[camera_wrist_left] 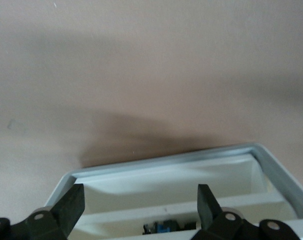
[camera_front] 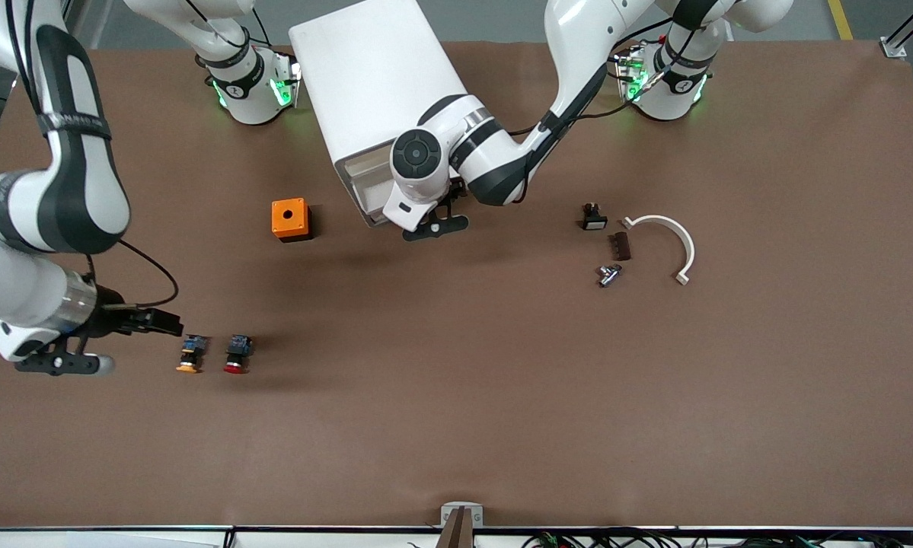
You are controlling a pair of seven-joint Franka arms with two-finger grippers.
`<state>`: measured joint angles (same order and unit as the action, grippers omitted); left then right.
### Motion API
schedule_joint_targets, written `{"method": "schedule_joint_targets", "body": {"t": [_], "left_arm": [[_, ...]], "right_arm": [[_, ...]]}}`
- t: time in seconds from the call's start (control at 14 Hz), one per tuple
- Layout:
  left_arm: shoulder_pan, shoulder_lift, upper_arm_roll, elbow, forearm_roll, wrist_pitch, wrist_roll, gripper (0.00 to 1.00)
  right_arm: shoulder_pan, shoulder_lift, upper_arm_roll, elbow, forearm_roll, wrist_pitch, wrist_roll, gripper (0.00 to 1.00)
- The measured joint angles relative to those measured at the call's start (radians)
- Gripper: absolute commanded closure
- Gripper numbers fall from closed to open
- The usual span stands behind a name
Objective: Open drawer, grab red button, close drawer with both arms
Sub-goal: 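Push the drawer shut with the left gripper while the right gripper retracts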
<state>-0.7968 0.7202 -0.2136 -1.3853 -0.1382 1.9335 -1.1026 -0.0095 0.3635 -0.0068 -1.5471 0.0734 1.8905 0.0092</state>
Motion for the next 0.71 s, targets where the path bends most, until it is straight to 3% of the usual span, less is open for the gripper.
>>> {"method": "schedule_joint_targets", "body": {"t": [0.36, 0.71], "left_arm": [[-0.002, 0.0, -0.025, -0.013, 0.0, 0.0, 0.0, 0.01], [0.012, -0.001, -0.017, -0.012, 0.0, 0.001, -0.004, 0.01]], "right_arm": [[-0.031, -0.078, 0.0, 0.136, 0.0, -0.256, 0.004, 0.0], [-0.031, -0.241, 0.01, 0.139, 0.0, -0.382, 0.008, 0.0]]}}
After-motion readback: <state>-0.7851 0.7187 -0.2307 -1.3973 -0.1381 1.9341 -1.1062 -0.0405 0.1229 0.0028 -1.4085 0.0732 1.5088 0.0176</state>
